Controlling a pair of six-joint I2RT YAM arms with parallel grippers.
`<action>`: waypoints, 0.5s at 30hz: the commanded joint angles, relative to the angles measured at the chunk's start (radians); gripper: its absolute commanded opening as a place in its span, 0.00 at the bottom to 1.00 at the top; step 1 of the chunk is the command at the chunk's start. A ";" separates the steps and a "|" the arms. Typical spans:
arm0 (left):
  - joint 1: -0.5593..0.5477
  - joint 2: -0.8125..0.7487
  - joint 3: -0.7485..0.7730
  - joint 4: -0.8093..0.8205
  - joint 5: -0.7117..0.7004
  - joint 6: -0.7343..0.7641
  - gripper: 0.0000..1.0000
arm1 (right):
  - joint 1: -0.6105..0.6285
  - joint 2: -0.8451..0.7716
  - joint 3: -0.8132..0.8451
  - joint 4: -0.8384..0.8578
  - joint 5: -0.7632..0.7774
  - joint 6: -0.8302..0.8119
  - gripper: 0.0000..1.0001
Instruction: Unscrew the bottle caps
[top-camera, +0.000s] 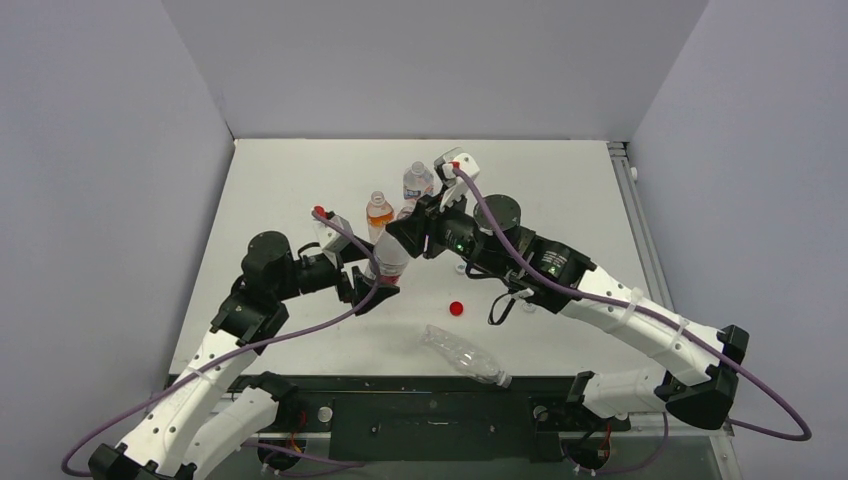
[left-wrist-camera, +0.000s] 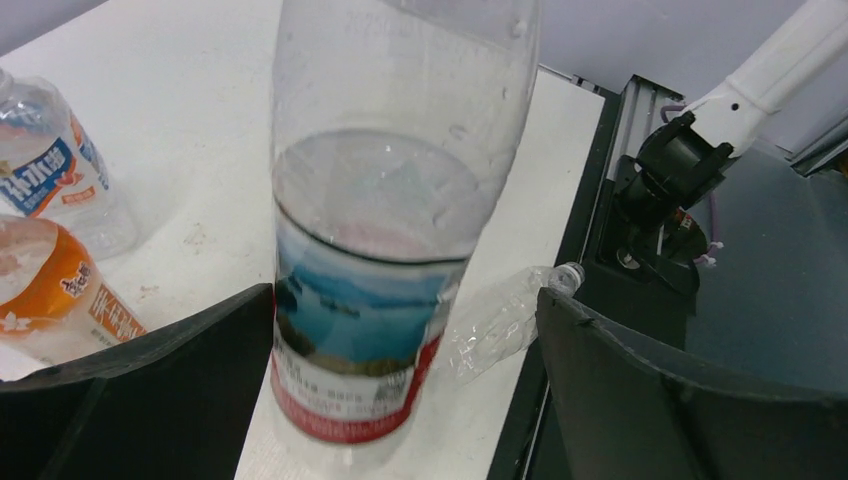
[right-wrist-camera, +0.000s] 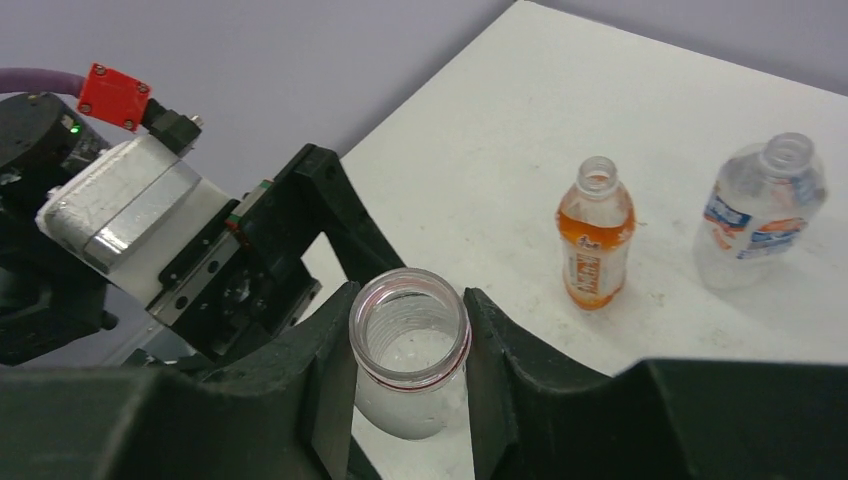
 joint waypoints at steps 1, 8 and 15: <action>0.004 0.012 0.092 -0.171 -0.064 0.065 0.97 | -0.061 -0.042 -0.021 -0.006 0.170 -0.145 0.11; 0.097 0.105 0.246 -0.475 -0.139 0.120 0.96 | -0.217 0.008 -0.167 0.166 0.272 -0.240 0.11; 0.406 0.220 0.356 -0.588 -0.073 0.113 0.97 | -0.287 0.186 -0.150 0.267 0.336 -0.295 0.09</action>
